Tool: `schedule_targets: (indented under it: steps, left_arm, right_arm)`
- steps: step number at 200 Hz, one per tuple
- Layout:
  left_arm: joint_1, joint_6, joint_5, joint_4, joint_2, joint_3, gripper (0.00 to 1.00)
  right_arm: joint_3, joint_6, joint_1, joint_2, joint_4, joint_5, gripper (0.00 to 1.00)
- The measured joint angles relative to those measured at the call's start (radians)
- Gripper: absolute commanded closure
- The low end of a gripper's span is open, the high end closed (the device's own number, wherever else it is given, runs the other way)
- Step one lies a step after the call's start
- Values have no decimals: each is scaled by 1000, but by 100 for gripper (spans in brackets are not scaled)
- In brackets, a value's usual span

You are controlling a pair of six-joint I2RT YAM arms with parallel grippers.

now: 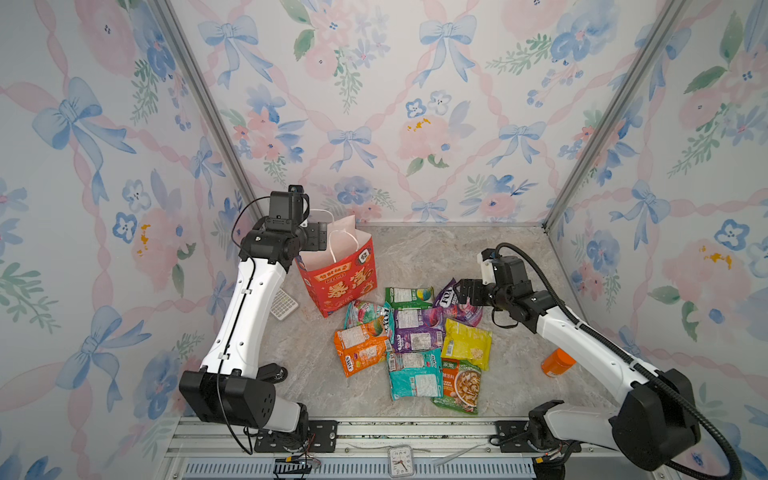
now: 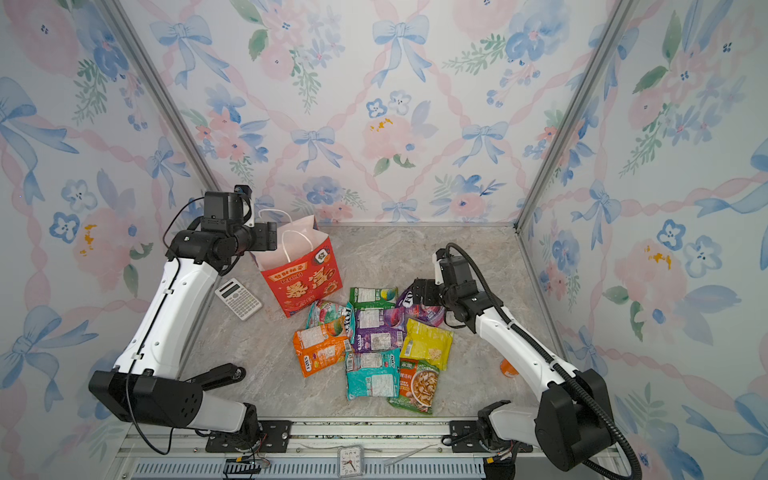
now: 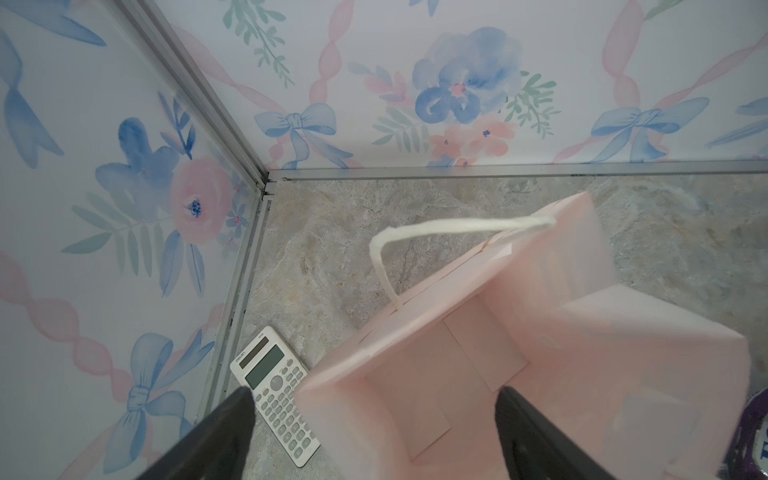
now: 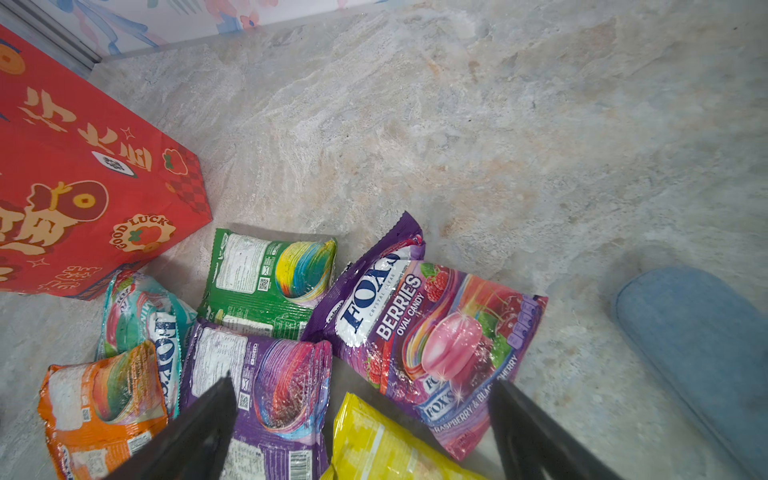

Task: Place the snacks into the paper bag
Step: 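Grasp the paper bag's rim with the left gripper and pull it nearer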

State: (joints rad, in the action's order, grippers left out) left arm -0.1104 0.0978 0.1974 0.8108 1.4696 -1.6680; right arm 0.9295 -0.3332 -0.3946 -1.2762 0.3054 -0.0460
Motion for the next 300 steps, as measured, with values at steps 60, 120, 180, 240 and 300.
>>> schedule_targets:
  steps: [60, 120, 180, 240, 300]
  left_arm:
    - [1, -32, -4, 7, 105, -64, 12]
    - [31, -51, -27, 8, 161, -98, 23]
    - [42, -57, -99, 30, 232, -142, 30]
    - [61, -71, -159, 64, 284, -180, 48]
    - [68, -69, -226, 80, 286, -193, 68]
  right_arm:
    - [0, 0, 0, 22, 18, 1, 3]
    - [0, 0, 0, 23, 26, 1, 3]
    - [0, -4, 0, 22, 27, 1, 3]
    - [2, -12, 0, 11, 27, -3, 3]
    - [23, -31, -2, -36, 12, -20, 3]
